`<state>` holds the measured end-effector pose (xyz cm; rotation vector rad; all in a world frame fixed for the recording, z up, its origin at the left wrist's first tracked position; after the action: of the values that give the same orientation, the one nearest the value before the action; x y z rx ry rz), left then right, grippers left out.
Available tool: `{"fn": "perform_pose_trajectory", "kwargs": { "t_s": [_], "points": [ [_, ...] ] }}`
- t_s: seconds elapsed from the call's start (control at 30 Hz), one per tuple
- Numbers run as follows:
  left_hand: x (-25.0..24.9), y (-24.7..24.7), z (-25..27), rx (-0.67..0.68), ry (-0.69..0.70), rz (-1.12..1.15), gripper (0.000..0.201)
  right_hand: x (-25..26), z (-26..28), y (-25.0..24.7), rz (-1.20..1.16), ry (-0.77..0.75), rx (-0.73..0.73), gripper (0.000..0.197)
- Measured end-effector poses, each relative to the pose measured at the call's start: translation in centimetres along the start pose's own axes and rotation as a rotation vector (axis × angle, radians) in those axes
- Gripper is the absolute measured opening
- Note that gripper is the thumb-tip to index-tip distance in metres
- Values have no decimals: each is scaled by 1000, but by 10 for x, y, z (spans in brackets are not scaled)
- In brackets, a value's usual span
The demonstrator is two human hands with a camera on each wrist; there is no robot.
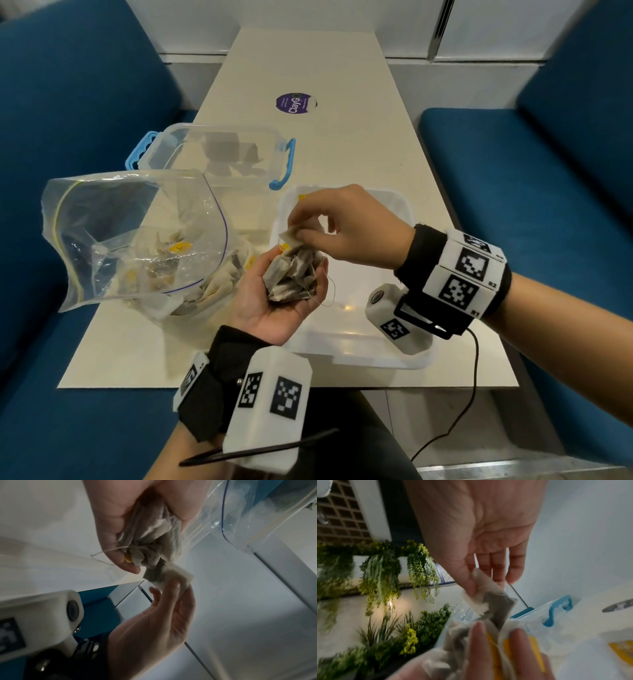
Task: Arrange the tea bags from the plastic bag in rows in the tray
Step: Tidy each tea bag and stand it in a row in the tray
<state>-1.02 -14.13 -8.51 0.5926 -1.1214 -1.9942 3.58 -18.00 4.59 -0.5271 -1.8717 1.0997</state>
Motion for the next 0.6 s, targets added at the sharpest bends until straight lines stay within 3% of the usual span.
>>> {"fn": "perform_pose_trajectory", "kwargs": {
  "t_s": [0.33,0.43,0.53,0.6],
  "points": [
    [2,-8,-2,-26,-50,11,31,-23,-3,-27,-383,192,-104,7],
    [1,-9,-3,33,-80,59,52,-28,-3,-33,-401,222,-79,11],
    [-1,-13,-4,47,-86,67,59,-35,-5,-35,-427,293,-16,7],
    [0,-15,-5,44,-90,64,61,-48,-9,-38,-367,369,-7,23]
  ]
}}
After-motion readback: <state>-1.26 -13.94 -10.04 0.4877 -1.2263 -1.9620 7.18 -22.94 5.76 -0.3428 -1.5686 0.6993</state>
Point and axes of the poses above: each hand's wrist, its own z-axis away from the middle knuckle, its own y-axis out of the palm, x = y × z, the point moved 10 cm from there along -z, towards the middle knuckle, and after that the axes turned 7 degrees about z, right-handed, at the moved point
